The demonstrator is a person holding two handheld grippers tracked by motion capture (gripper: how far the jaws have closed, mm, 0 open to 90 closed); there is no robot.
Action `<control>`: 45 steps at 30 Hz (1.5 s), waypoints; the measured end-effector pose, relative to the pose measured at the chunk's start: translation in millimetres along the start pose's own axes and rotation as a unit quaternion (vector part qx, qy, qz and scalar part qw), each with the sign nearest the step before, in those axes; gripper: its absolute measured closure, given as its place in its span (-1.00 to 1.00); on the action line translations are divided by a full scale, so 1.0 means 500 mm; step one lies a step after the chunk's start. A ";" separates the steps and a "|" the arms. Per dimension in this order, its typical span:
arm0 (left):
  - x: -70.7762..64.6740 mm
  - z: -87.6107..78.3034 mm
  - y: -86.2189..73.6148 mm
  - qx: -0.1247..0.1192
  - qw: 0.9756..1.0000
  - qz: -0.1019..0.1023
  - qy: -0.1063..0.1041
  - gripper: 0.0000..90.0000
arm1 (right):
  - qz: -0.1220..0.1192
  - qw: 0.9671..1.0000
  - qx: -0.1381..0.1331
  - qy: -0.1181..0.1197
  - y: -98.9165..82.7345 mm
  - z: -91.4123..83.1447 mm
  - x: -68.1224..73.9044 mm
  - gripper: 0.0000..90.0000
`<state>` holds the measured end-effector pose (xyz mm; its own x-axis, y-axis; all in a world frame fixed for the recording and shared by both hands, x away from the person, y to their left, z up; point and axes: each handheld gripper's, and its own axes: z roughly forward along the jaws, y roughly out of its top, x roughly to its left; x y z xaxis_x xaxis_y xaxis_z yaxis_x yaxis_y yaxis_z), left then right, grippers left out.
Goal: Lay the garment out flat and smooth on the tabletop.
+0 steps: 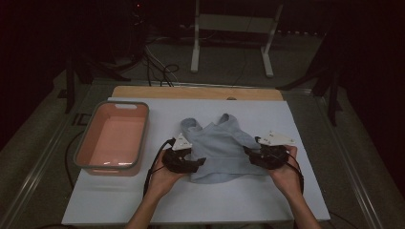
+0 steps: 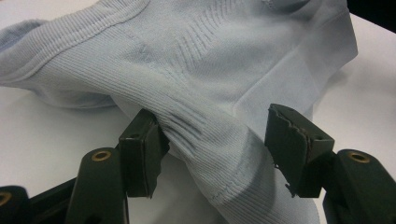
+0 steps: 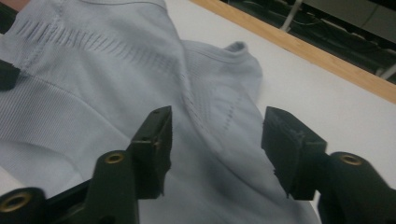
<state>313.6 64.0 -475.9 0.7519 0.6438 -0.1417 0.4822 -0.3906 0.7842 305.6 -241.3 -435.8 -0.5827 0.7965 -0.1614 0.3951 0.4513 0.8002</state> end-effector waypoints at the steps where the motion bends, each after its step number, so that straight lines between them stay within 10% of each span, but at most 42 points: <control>1: 0.000 0.000 0.000 0.000 1.000 0.000 0.000 -0.12 | 0.000 1.000 0.000 0.000 0.000 0.000 0.000 0.00; 19: -0.006 -0.003 0.003 -0.010 1.000 -0.003 -0.009 -0.13 | 0.018 0.999 0.023 0.028 0.021 0.083 0.012 0.15; 25: -0.009 -0.003 0.004 -0.010 1.000 0.001 -0.012 -0.14 | 0.007 0.998 0.047 0.029 0.021 0.102 0.012 0.57; 28: -0.010 -0.003 0.004 -0.010 1.000 0.002 -0.013 -0.14 | 0.002 0.998 0.049 0.028 0.020 0.097 0.008 0.93; 45: -0.006 -0.009 0.004 -0.025 1.000 -0.003 -0.016 -0.15 | 0.043 0.998 0.039 -0.029 -0.003 0.024 -0.069 0.95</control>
<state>310.5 64.0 -471.1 0.7636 0.6240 -0.1661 0.4644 -0.3519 0.8127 333.4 -264.7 -438.5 -0.5024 0.8549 -0.1291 0.4975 0.4079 0.7656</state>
